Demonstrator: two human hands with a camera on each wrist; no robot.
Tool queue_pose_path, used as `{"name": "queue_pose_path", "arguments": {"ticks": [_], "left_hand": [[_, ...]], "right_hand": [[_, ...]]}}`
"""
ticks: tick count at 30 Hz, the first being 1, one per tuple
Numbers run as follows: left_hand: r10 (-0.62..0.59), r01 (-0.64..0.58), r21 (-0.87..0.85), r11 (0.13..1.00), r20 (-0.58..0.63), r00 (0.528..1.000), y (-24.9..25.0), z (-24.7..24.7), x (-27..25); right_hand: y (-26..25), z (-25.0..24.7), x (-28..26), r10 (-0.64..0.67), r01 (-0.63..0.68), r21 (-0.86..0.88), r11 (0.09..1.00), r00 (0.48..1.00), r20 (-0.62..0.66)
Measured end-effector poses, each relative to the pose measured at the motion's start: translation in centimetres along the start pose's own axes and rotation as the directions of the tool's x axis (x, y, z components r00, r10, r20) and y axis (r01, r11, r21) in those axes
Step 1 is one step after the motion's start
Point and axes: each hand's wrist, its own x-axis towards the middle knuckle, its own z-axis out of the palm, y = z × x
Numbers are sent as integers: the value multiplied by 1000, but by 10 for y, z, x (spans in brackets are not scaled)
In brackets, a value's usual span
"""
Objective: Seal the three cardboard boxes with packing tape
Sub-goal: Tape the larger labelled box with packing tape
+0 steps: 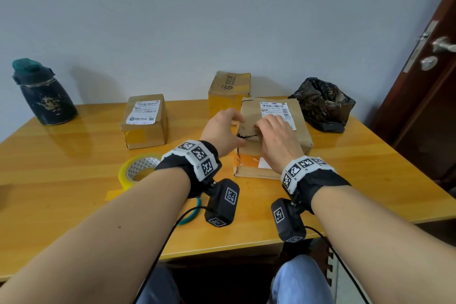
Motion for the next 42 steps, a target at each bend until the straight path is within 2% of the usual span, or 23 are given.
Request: {"name": "queue_pose_path", "arguments": {"ticks": [3,9,13,16,18,20,24,26,30,34,36,39,42], "left_hand": [[137,-138,70,988,20,990,1,3,1],[178,-183,93,979,62,982,-3,0,8],[207,-210,78,975,38,978,-1,-1,8],[255,-253,118,960,0,967,2,3,7],[295,-289,130,948,-32,955,6,3,7],[312,-308,73,949,-47,949,10,1,8],[249,-250,-41,967,-34,968,14,0,16],[191,-192,-110,975,-17,981,12,0,19],[163,-157,-164,974,22,986,7,-2,20],[97,-92,-255,963,8,995,7,-6,20],[84,-80,-220,972,8,996,5,-7,18],[96,-87,-104,991,79,992,4,-8,14],[123,-114,-73,991,120,985,4,-9,13]], "right_hand": [[0,0,0,-3,3,-10,1000,1000,-4],[5,3,-4,-45,44,-11,999,996,-74],[11,7,-9,38,-46,-90,995,995,-91],[12,5,-7,100,-102,-118,988,995,-26],[13,1,-3,112,-111,-92,990,994,9],[10,-4,0,106,-106,18,994,994,-10],[2,-10,1,75,-78,251,965,997,21],[2,-11,3,70,-84,273,958,996,60],[6,-10,7,92,-121,258,959,988,120],[3,-14,16,132,-176,315,932,979,155],[1,-15,20,128,-173,289,942,978,166],[-1,-15,20,144,-176,260,949,980,139],[0,-14,18,166,-191,259,947,979,116]]}}
